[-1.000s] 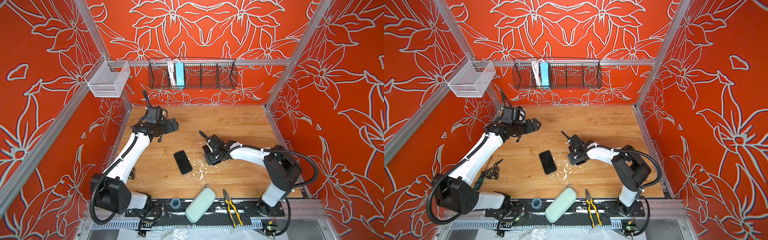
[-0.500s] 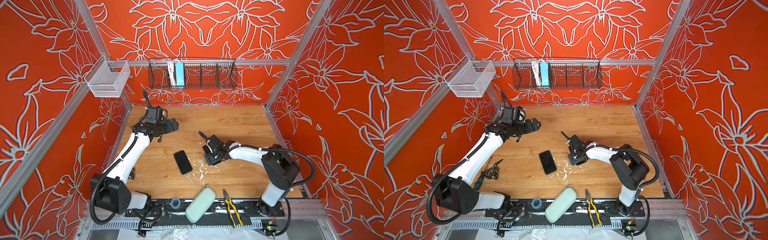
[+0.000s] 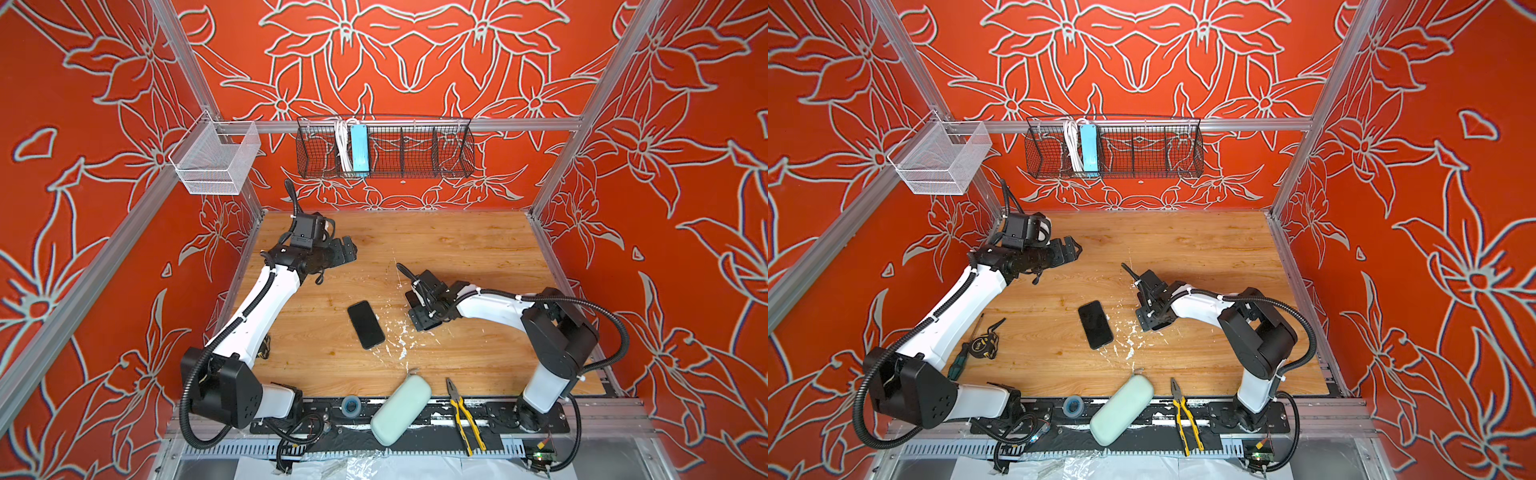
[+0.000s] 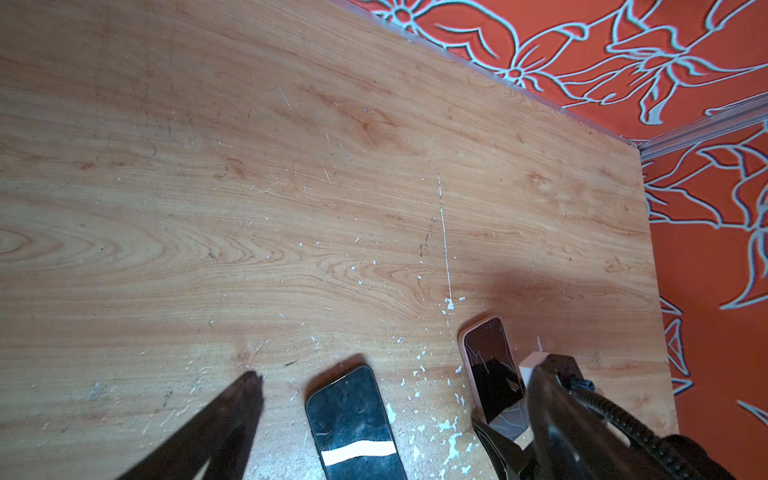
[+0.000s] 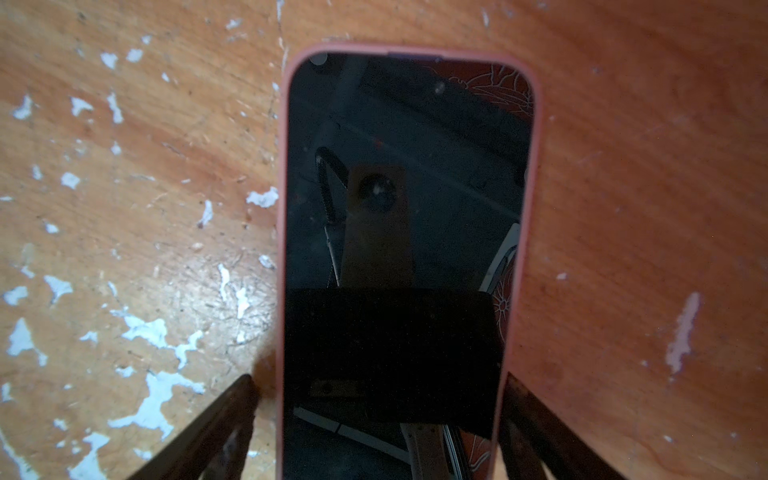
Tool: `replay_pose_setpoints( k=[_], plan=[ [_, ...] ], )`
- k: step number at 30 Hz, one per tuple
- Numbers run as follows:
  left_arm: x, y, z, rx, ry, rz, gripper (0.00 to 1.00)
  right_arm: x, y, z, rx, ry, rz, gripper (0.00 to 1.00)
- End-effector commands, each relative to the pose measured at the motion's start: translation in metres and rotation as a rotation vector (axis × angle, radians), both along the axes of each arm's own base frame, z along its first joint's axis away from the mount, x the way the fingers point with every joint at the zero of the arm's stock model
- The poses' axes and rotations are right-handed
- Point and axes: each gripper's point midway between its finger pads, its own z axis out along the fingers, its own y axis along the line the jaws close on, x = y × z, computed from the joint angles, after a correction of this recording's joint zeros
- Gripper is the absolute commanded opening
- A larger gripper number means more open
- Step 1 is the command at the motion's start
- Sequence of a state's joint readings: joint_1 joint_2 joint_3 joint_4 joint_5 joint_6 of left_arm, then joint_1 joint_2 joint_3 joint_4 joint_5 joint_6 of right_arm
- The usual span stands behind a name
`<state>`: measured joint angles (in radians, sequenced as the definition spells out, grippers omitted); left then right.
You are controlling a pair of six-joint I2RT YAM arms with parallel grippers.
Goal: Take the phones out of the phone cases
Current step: 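Close the right gripper on the pink-cased phone's sides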
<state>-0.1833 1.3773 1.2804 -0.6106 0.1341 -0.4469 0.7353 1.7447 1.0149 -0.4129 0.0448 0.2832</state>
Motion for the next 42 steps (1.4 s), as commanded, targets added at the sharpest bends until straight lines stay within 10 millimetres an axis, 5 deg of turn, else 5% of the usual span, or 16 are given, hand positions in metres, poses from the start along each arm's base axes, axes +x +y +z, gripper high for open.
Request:
replay_pose_setpoints(
  k=[1,26,42],
  plan=[
    [-0.002,0.001,0.004,-0.002,-0.018,0.007,0.97,-0.004,0.002,-0.010,-0.026,0.026,0.018,0.90],
    [-0.004,0.002,0.008,0.001,-0.030,0.010,0.97,0.002,-0.005,-0.020,-0.081,0.059,-0.080,0.87],
    [-0.004,0.002,0.009,0.001,-0.033,0.011,0.97,-0.015,-0.007,-0.018,-0.060,0.109,-0.040,0.85]
  ],
)
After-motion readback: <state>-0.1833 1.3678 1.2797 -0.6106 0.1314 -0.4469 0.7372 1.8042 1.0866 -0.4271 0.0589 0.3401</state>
